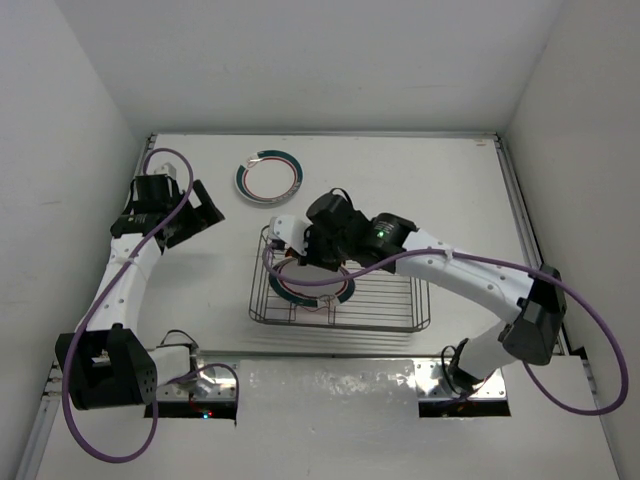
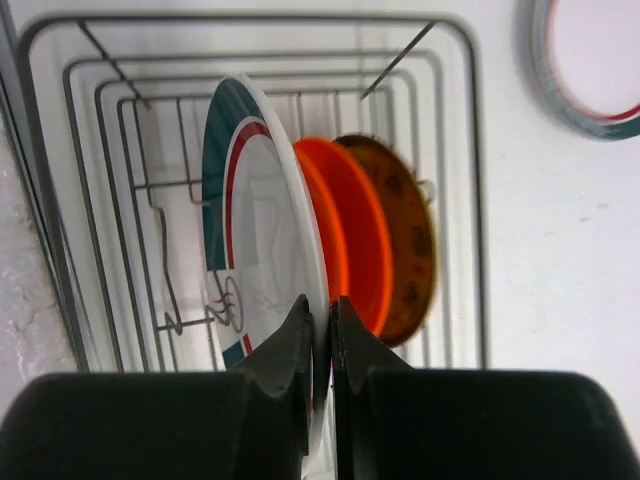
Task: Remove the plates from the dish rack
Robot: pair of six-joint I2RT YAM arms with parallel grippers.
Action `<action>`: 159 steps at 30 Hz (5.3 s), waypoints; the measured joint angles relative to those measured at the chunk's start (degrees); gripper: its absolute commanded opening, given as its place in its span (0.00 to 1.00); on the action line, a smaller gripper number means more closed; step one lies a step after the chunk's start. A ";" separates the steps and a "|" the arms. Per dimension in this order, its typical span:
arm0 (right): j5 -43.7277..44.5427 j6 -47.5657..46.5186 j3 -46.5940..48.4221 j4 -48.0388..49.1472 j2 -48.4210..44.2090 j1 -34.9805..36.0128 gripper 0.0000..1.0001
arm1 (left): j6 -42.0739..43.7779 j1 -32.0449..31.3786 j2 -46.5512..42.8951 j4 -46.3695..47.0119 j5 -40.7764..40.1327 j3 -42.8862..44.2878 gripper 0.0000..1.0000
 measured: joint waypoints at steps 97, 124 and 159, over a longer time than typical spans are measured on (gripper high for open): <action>-24.76 -0.07 -8.79 2.36 0.63 -14.49 0.47 | 2.05 0.00 -2.60 -1.68 0.59 -3.02 1.00; -23.50 0.11 -9.81 10.12 6.32 -10.80 0.20 | 2.19 0.00 -2.78 -0.37 1.53 -6.10 1.00; -2.54 55.98 19.56 22.75 37.94 -45.20 0.00 | 0.42 -6.69 -0.33 -0.15 5.88 5.11 1.00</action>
